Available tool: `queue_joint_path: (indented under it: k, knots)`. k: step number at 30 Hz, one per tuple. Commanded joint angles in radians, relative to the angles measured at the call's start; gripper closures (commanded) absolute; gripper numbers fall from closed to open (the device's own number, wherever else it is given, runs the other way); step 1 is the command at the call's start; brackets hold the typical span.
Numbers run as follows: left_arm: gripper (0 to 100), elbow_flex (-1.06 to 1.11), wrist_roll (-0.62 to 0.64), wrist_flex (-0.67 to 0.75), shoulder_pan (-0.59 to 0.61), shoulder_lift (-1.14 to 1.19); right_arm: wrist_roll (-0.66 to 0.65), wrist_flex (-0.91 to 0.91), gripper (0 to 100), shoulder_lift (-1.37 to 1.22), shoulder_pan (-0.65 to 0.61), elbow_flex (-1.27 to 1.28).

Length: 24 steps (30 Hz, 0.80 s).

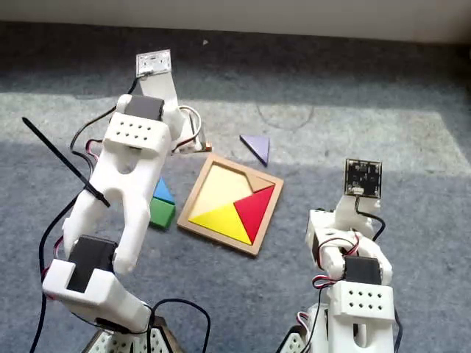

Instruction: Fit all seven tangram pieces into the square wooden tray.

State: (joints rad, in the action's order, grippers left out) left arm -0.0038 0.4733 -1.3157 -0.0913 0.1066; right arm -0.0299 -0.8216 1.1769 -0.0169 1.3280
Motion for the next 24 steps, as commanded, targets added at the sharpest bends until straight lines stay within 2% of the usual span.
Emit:
queue_joint_path:
  k: [1, 2, 5, 14, 19, 24]
  knots:
    - [68, -0.028, -0.230, -0.066, 0.076, -0.044, -0.002, 0.019, 92.1, 0.016, 0.010, -0.008]
    - [69, -0.031, -0.259, -0.094, 0.084, -0.036, -0.002, 0.019, 92.1, 0.016, 0.010, -0.008]
    - [70, -0.031, -0.241, -0.141, 0.105, 0.004, -0.002, 0.019, 92.1, 0.016, 0.010, -0.008]
    - [65, -0.031, -0.241, -0.324, 0.127, 0.182, -0.002, 0.019, 92.1, 0.016, 0.010, -0.007]
    - [65, -0.021, -0.445, -0.364, 0.139, 0.185, -0.002, 0.019, 92.1, 0.016, 0.010, -0.005]
    - [65, -0.021, -0.614, -0.365, 0.231, 0.193, -0.002, 0.019, 92.1, 0.016, 0.010, -0.007]
